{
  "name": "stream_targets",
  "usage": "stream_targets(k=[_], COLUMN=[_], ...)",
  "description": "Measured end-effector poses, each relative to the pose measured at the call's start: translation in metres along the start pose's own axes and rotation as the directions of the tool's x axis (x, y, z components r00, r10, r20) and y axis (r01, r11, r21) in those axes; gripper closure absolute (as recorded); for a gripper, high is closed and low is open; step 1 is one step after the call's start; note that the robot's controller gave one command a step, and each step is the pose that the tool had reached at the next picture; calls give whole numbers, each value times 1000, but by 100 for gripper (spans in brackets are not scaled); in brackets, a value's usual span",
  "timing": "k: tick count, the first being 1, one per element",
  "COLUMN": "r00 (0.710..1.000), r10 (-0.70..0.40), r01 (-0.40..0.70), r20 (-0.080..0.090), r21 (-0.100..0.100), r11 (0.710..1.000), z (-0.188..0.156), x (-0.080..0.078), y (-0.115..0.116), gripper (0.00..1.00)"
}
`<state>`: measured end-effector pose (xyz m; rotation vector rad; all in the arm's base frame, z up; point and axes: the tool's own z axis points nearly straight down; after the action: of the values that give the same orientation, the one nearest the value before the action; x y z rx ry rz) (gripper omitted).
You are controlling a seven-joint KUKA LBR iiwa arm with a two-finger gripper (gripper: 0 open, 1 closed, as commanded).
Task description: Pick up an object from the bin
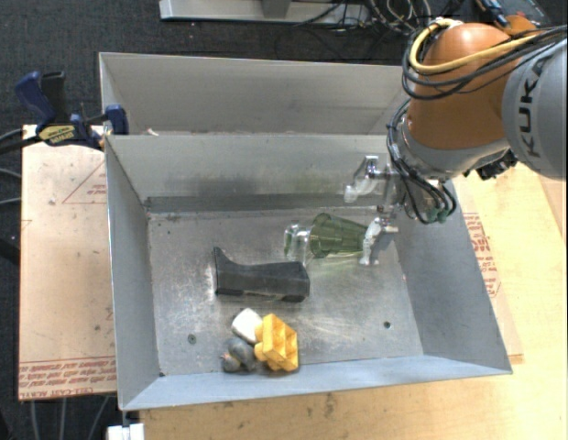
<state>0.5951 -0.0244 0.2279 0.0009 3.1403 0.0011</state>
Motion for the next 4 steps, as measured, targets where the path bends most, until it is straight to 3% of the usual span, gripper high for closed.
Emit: stream_targets(k=[1,2,3,4], r00=[988,980,975,924], r10=[154,199,222,383], r01=[-154,-199,-222,-383], r20=[6,1,4,2], r21=[-1,0,-1,-1], r11=[988,980,975,924], z=[49,68,96,132], x=[-8,-18,-41,-49], y=[-25,-39,-28,-30], gripper=[0,0,0,0])
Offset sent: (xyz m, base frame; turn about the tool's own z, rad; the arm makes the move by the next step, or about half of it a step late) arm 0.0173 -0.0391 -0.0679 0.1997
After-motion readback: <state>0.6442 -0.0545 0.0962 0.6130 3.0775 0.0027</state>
